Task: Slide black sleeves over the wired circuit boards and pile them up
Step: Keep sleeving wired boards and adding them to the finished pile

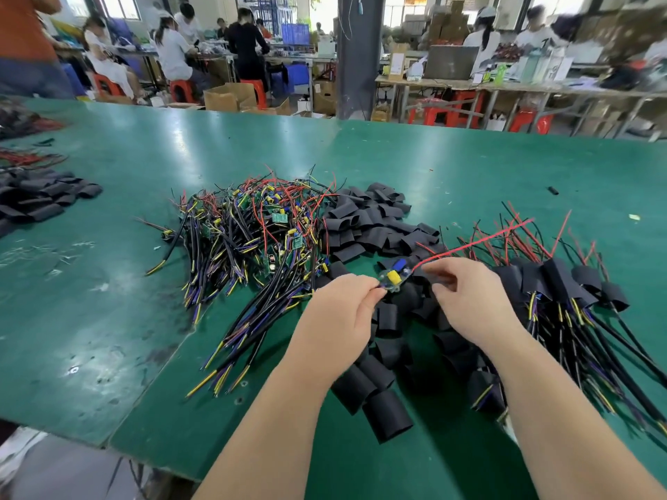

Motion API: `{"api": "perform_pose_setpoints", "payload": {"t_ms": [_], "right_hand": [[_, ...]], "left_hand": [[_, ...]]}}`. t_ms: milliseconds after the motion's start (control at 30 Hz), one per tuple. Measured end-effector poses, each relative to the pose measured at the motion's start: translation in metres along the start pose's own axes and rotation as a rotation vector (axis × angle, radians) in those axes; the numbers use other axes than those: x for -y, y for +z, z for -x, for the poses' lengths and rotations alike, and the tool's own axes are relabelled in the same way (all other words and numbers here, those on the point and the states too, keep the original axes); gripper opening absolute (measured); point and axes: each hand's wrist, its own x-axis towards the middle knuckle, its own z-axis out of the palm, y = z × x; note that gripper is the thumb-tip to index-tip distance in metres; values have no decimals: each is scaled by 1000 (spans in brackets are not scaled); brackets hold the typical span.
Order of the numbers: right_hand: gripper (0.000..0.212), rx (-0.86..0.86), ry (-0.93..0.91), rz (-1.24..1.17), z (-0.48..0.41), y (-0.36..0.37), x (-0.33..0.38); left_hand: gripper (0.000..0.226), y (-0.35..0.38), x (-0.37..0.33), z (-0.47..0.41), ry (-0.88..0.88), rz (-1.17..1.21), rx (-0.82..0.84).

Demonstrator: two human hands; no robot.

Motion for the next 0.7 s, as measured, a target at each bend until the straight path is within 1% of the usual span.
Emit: {"api": "perform_pose_setpoints", "payload": {"t_ms": [67, 133, 167, 233, 333, 400, 500, 567, 633, 700], "right_hand": [[26, 10, -22, 193, -16, 8, 6], [24, 6, -53, 511, -34, 21, 8], [27, 32, -73, 634, -43, 27, 8], [31, 148, -105, 748, -59, 38, 5], [36, 317, -137, 757, -77, 48, 0], [35, 360, -147, 733, -84, 45, 1], [31, 429, -196, 600, -90, 33, 6], [41, 482, -212, 545, -91, 26, 12], [54, 544, -204, 566, -91, 24, 19], [51, 579, -203, 621, -91, 24, 22]], "left_hand": [[23, 1, -6, 0, 42, -17, -31], [23, 1, -4, -1, 35, 1, -23], [22, 1, -2, -2, 7, 13, -4], [23, 0, 6, -1, -89, 26, 30], [26, -1, 17, -1, -226, 16, 29], [27, -2, 21, -3, -304, 6, -16], [27, -2, 26, -5, -384, -20, -78], [25, -3, 30, -5, -440, -44, -94], [25, -5, 33, -5, -489, -59, -97], [26, -6, 36, -5, -519, -78, -81]]}}
